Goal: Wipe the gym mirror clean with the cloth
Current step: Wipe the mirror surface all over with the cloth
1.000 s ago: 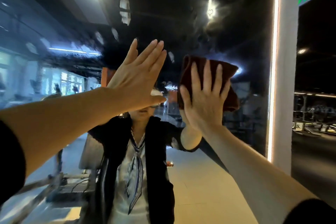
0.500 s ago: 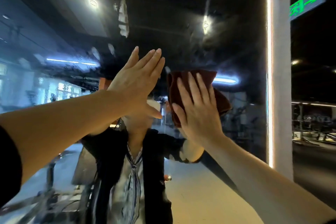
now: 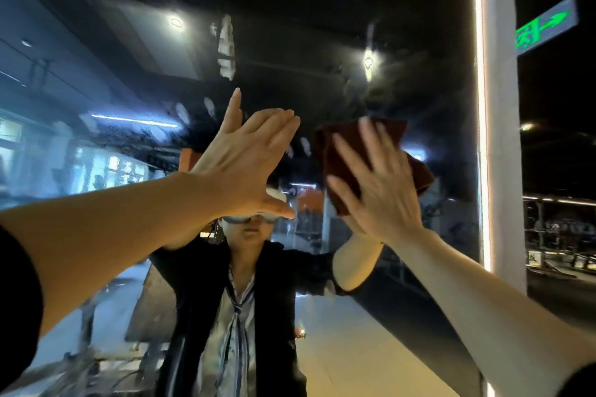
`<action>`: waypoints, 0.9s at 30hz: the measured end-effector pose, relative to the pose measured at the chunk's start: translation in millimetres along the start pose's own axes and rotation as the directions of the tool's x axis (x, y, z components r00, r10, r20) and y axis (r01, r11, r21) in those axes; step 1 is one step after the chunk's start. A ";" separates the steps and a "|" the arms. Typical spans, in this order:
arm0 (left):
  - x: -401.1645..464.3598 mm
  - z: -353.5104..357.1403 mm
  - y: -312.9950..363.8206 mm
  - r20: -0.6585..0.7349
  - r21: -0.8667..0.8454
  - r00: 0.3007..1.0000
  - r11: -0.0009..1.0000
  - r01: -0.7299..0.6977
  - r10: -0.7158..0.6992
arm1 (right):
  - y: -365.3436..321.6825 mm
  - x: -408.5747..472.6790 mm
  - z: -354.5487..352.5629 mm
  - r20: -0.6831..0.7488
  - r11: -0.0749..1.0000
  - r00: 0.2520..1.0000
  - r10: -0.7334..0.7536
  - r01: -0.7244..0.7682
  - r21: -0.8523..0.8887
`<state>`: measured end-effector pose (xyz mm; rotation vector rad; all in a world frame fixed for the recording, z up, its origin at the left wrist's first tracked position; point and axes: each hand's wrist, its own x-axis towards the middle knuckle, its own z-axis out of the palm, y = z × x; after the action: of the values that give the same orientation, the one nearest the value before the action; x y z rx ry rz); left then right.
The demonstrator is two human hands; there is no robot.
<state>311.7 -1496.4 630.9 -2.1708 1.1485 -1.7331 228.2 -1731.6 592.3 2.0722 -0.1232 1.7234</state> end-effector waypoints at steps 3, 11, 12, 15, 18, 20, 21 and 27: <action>0.0 -7.5 -15.5 -0.106 0.000 0.994 0.999 -0.036 0.036 | 20.0 25.5 -7.1 -0.079 0.920 0.917 0.391 -0.386 0.066; 18.0 -6.1 -33.8 0.041 0.019 0.996 0.997 0.077 -0.078 | -42.3 43.9 8.3 -0.062 1.000 0.998 -0.028 0.028 -0.003; 18.1 -5.5 -36.2 0.066 0.048 0.995 0.996 0.077 -0.080 | -32.7 45.3 8.1 -0.070 0.999 0.997 -0.037 0.035 -0.029; 18.1 -5.4 -39.3 0.120 0.134 0.988 0.988 0.076 -0.093 | -6.5 57.0 2.6 -0.112 0.954 0.950 0.291 -0.297 -0.041; 20.6 -5.9 -36.9 0.123 0.192 0.987 0.978 0.079 -0.104 | -18.4 75.7 -3.7 -0.036 0.866 0.866 0.499 -0.500 -0.011; 21.3 -5.3 -36.7 0.110 0.197 0.988 0.977 0.081 -0.104 | -44.6 80.4 -2.9 -0.080 0.937 0.934 0.348 -0.349 -0.006; 20.8 -4.8 -37.7 0.104 0.188 0.989 0.978 0.085 -0.106 | -56.3 79.6 0.0 -0.116 0.974 0.967 0.227 -0.229 -0.001; 18.8 -3.9 -42.3 0.118 0.172 0.989 0.983 0.068 -0.089 | -22.8 72.1 3.7 -0.169 0.998 0.983 0.067 -0.068 -0.003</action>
<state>329.1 -1477.3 669.6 -2.2131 0.8656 -1.6313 255.2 -1697.6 654.3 1.9262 -0.1507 1.9266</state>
